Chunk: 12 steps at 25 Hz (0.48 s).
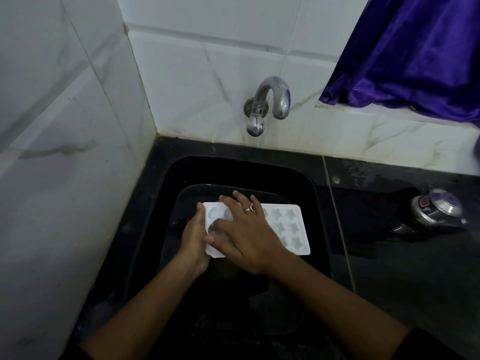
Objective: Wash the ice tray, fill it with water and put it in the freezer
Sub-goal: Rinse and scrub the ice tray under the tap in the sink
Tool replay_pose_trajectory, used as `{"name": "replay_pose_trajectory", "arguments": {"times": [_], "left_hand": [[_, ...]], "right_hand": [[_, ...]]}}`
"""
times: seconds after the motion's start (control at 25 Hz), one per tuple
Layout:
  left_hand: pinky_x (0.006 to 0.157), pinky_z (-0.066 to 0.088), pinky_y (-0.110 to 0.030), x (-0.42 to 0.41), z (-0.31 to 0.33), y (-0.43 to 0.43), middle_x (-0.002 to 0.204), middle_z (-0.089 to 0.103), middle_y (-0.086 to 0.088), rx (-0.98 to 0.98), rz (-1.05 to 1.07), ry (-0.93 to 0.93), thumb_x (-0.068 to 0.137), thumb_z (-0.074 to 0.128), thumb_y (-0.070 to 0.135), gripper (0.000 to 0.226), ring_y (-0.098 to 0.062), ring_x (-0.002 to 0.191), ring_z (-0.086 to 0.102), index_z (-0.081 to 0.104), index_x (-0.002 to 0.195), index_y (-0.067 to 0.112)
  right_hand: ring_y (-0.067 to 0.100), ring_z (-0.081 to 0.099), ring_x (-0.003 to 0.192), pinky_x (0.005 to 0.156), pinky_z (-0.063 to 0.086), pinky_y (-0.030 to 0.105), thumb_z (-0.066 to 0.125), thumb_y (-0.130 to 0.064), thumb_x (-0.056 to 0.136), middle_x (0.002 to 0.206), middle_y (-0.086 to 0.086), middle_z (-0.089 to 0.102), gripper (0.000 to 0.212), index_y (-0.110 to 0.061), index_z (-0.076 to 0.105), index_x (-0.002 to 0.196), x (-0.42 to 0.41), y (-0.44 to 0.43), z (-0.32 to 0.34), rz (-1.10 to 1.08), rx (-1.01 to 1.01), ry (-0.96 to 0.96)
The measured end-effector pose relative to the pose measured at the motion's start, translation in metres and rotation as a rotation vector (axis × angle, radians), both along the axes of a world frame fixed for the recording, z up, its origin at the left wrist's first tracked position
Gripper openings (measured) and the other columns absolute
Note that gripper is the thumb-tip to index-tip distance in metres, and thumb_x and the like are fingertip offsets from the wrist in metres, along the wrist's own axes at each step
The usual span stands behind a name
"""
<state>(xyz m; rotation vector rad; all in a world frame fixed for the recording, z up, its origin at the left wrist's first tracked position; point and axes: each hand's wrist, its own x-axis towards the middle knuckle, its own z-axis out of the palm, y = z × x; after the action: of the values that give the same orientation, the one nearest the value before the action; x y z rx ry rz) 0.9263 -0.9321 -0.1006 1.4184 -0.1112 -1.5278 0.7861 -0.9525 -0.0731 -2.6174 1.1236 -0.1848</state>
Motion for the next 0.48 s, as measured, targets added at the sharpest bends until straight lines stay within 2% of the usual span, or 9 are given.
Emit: {"name": "replay_pose_trajectory", "arguments": {"times": [0.16,0.4,0.48], "left_hand": [[0.096,0.059,-0.051,0.005,-0.004,-0.003,0.116,0.078,-0.018,0.0,0.044,0.035,0.104,0.039,0.067,0.069,-0.037,0.107,0.076,0.074,0.123,0.011],[0.084,0.06,-0.046,0.011,0.002,-0.004,0.111,0.08,-0.015,-0.045,0.071,0.027,0.107,0.034,0.062,0.062,-0.036,0.102,0.076,0.073,0.12,0.017],[0.092,0.059,-0.05,0.013,0.002,-0.006,0.116,0.079,-0.016,-0.043,0.051,0.014,0.107,0.033,0.063,0.063,-0.038,0.107,0.075,0.072,0.126,0.018]], "right_hand": [[0.032,0.01,0.159,0.126,0.003,0.059,0.027,-0.071,0.102,0.167,0.01,0.03,0.062,-0.033,0.061,0.137,-0.002,0.006,-0.003,0.038,0.018,0.038],[0.03,0.015,0.158,0.127,0.008,0.058,0.026,-0.071,0.101,0.165,0.01,0.032,0.065,-0.026,0.06,0.134,-0.018,0.009,-0.009,-0.065,-0.031,-0.029],[0.031,0.014,0.158,0.126,0.006,0.058,0.023,-0.073,0.1,0.165,0.01,0.031,0.068,-0.028,0.061,0.133,-0.02,0.007,-0.01,-0.099,-0.032,-0.022]]}}
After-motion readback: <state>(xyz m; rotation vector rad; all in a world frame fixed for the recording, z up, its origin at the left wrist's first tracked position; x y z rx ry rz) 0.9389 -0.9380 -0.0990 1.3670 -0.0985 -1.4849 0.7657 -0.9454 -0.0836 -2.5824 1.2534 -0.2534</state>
